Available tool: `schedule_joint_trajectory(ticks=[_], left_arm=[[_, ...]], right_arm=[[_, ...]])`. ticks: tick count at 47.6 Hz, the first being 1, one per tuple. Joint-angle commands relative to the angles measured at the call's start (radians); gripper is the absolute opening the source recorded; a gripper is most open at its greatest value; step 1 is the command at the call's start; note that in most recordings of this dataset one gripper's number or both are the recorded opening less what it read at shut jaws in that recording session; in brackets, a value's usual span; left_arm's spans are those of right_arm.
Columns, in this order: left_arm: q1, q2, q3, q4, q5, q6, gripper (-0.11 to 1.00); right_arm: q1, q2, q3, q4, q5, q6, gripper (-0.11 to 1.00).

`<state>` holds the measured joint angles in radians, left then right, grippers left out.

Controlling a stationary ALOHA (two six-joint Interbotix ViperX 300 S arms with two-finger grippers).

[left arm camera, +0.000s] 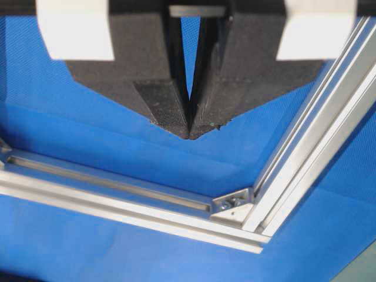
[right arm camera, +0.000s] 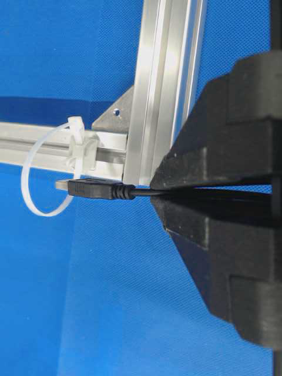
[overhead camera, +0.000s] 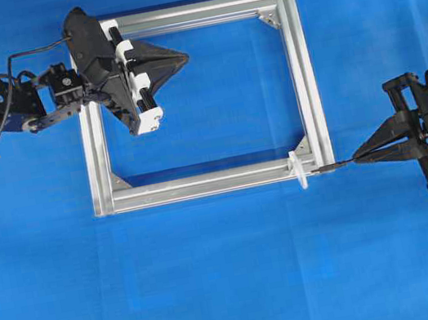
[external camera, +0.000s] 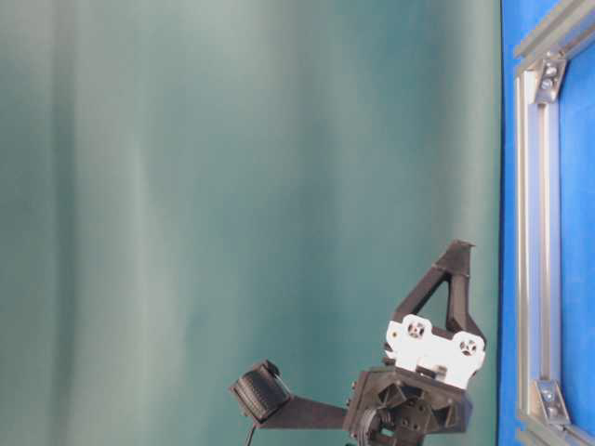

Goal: Insert the wire through the string loop located on the right side.
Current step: 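Push the USB plug leftward through the white zip-tie loop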

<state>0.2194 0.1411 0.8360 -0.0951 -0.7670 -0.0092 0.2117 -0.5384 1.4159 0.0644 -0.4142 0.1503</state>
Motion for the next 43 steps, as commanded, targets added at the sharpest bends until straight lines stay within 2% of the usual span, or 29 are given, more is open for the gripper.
schedule_joint_trajectory(ticks=[1, 23, 43], left_arm=[[-0.003, -0.028, -0.018, 0.002, -0.011, -0.002, 0.0], [-0.003, -0.028, -0.018, 0.002, -0.011, -0.002, 0.0], [-0.006, -0.028, -0.018, 0.002, -0.011, -0.002, 0.0]], right_arm=[[-0.002, 0.0, -0.018, 0.0, -0.012, -0.002, -0.04], [-0.002, 0.038, -0.048, -0.002, -0.014, 0.008, -0.04], [-0.002, 0.287, -0.183, 0.002, -0.15, 0.006, -0.04]])
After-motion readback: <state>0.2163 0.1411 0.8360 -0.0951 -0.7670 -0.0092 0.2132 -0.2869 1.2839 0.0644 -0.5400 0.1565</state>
